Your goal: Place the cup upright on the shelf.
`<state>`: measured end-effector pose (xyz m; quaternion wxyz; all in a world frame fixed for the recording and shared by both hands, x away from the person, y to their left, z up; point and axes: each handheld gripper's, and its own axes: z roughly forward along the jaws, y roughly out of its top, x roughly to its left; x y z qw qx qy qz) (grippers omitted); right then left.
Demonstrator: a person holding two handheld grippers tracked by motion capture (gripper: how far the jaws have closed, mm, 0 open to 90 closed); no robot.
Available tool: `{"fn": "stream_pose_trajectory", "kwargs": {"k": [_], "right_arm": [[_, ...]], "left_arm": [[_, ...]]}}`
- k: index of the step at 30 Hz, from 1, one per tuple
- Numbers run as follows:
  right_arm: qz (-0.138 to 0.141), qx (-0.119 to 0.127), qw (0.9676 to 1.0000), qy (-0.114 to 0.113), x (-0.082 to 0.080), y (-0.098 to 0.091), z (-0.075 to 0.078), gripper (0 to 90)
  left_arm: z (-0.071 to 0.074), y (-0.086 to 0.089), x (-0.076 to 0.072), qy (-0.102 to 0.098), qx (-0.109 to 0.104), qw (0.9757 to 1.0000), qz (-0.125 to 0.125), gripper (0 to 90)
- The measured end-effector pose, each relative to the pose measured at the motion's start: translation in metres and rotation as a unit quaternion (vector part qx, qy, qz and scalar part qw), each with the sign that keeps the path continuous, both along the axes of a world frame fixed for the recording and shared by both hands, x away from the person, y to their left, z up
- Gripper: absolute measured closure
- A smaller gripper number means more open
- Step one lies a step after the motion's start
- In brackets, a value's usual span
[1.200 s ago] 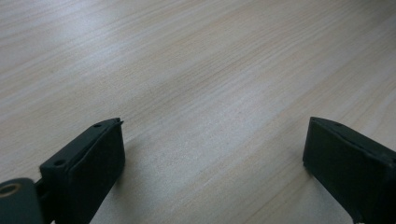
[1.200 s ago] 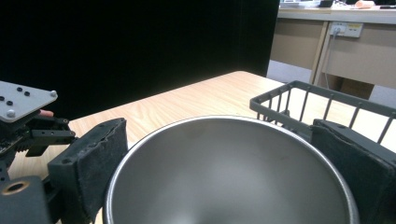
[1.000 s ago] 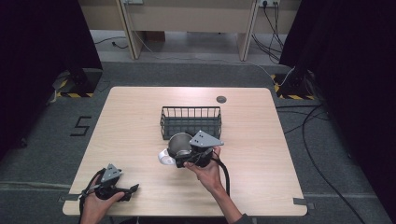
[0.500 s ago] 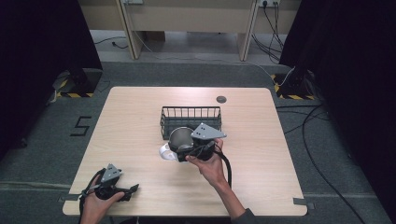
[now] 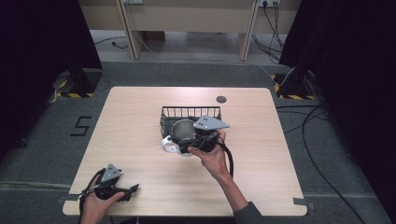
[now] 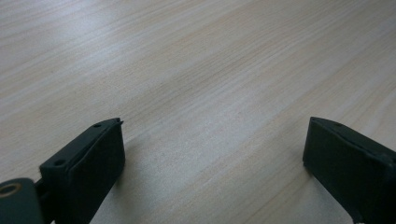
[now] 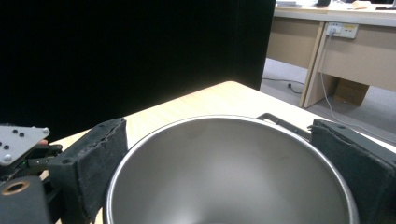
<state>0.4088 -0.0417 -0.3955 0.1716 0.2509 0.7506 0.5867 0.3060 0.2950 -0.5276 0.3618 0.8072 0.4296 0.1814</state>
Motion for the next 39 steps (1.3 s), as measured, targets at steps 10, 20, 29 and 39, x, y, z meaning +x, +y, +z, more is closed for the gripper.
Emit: {"fn": "stream_pose_trajectory", "kwargs": {"k": [10, 20, 29, 39], "right_arm": [[-0.006, -0.004, 1.0, 0.001, 0.011, -0.004, 0.015, 6.7], [-0.022, -0.001, 0.9998, 0.001, 0.027, -0.011, 0.028, 6.7], [-0.05, 0.002, 0.9987, -0.007, 0.045, -0.019, 0.039, 6.7], [-0.076, 0.001, 0.9971, -0.011, 0.062, -0.025, 0.042, 6.7]], "left_arm": [[0.0, 0.0, 0.0, 0.0, 0.0, 1.0, 0.0, 4.8], [0.0, 0.0, 0.0, 0.0, 0.0, 1.0, 0.0, 4.9], [0.0, 0.0, 0.0, 0.001, 0.0, 1.0, 0.0, 4.8], [0.0, 0.0, 0.0, 0.001, 0.0, 1.0, 0.0, 4.8]]}}
